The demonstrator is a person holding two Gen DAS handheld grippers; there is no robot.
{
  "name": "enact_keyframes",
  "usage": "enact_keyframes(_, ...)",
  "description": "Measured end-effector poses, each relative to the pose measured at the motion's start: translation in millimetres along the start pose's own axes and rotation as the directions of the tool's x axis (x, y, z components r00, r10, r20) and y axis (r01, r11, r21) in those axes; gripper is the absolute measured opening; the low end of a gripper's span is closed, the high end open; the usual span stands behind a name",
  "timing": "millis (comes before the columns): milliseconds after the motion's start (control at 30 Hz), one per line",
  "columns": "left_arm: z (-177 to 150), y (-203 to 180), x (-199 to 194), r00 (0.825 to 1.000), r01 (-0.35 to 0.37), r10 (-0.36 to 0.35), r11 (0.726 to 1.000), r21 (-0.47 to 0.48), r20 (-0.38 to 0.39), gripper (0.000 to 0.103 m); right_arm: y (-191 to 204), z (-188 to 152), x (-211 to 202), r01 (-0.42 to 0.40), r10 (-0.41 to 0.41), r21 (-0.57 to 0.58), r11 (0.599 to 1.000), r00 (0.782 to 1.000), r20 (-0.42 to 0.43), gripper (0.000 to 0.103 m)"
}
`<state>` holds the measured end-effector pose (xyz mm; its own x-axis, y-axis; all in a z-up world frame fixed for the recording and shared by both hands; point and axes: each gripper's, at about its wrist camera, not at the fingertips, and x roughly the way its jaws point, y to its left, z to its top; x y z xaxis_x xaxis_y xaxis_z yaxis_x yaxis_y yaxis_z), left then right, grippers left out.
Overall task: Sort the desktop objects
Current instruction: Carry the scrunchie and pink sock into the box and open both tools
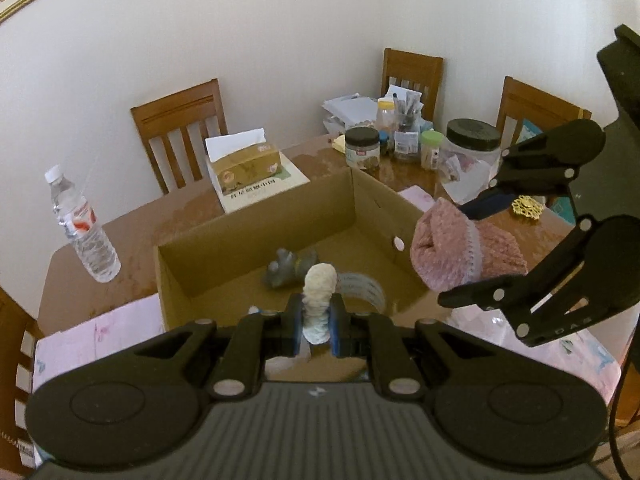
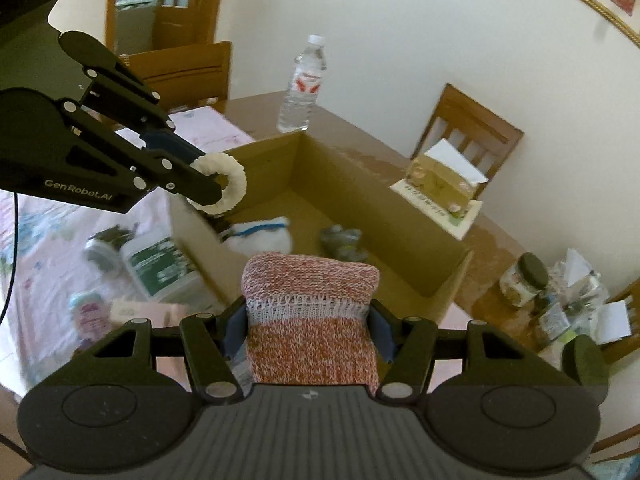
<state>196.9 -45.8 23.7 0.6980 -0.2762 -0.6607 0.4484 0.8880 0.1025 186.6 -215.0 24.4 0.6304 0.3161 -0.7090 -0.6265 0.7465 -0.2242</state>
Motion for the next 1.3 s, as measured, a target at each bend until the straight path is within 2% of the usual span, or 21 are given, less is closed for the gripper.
enact_keyframes(567, 27.1, 32.3, 49.8, 1.000, 0.003, -0.002, 1.000, 0.009, -0.023, 0.012, -37.2, 20.7, 40.2, 0.065, -0.064, 0.045, 0.997, 0.998, -0.028, 0.067)
enact_keyframes(867, 35.5, 44.2, 75.7, 0.999, 0.005, -0.005, 1.000, 0.001, -0.053, 0.012, -44.5, 16.9, 45.5, 0.086, -0.083, 0.074, 0.993, 0.996, -0.041, 0.077)
enact_keyframes(967, 36.4, 47.1, 83.7, 0.998, -0.010, 0.010, 1.000, 0.000, -0.066, 0.024, -45.2, 16.0, 44.0, 0.091, -0.088, 0.085, 0.992, 0.995, -0.039, 0.080)
enact_keyframes(1033, 36.3, 48.5, 87.7, 0.997, -0.004, 0.004, 1.000, -0.003, -0.074, 0.046, -46.1, 15.9, 43.1, 0.092, -0.090, 0.092, 0.991, 0.995, -0.034, 0.083)
enact_keyframes(1067, 35.9, 48.8, 89.1, 0.997, -0.007, 0.007, 1.000, -0.005, -0.075, 0.053, -46.2, 15.9, 42.2, 0.093, -0.090, 0.095, 0.991, 0.995, -0.033, 0.084)
enact_keyframes(1100, 35.2, 48.6, 89.3, 0.997, -0.015, 0.015, 1.000, -0.004, -0.073, 0.069, -46.2, 15.9, 41.5, 0.092, -0.090, 0.098, 0.991, 0.995, -0.032, 0.085)
enact_keyframes(1133, 34.5, 48.3, 88.2, 0.997, -0.022, 0.022, 1.000, -0.002, -0.068, 0.080, -46.0, 15.8, 41.0, 0.092, -0.090, 0.101, 0.991, 0.995, -0.031, 0.085)
enact_keyframes(1300, 32.0, 47.2, 82.1, 0.998, -0.023, 0.023, 1.000, 0.011, -0.064, 0.084, -43.9, 13.8, 38.8, 0.083, -0.081, 0.118, 0.990, 0.996, -0.024, 0.088)
